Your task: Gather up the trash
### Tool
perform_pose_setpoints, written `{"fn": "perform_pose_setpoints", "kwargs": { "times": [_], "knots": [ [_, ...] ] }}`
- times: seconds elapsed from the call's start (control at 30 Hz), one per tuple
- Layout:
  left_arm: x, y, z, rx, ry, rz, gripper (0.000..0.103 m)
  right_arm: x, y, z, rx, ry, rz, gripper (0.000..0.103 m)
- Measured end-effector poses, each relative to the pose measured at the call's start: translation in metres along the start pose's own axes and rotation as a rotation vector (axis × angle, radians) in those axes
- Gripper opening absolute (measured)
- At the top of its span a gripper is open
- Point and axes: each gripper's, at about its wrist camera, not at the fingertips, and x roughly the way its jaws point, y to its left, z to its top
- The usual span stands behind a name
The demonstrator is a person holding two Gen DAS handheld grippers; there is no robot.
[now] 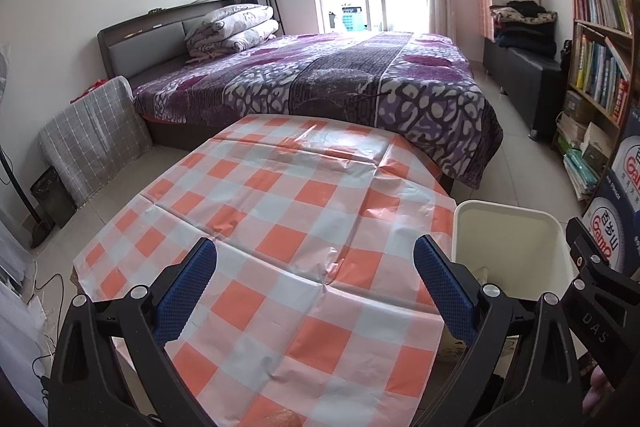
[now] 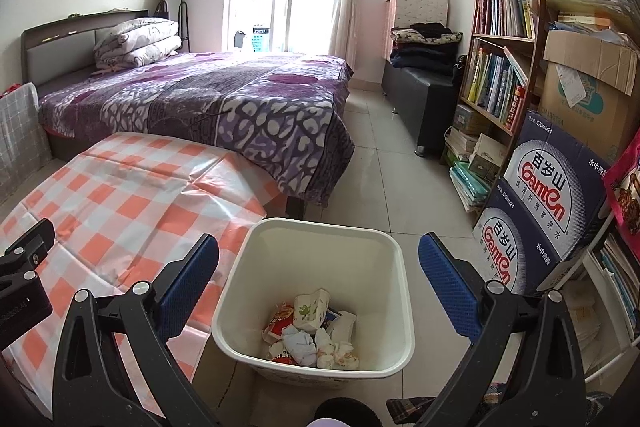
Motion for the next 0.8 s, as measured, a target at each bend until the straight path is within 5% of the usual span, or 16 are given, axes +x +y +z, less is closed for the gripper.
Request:
{"fn": "perform_pose_setpoints", "kwargs": {
  "times": [0.8],
  "knots": [
    [0.006,-0.008,-0.005,0.018,0.024,-0.001,0.096,0.006,-0.009,0.0,0.047,0.03,0.021,0.096]
  ]
}}
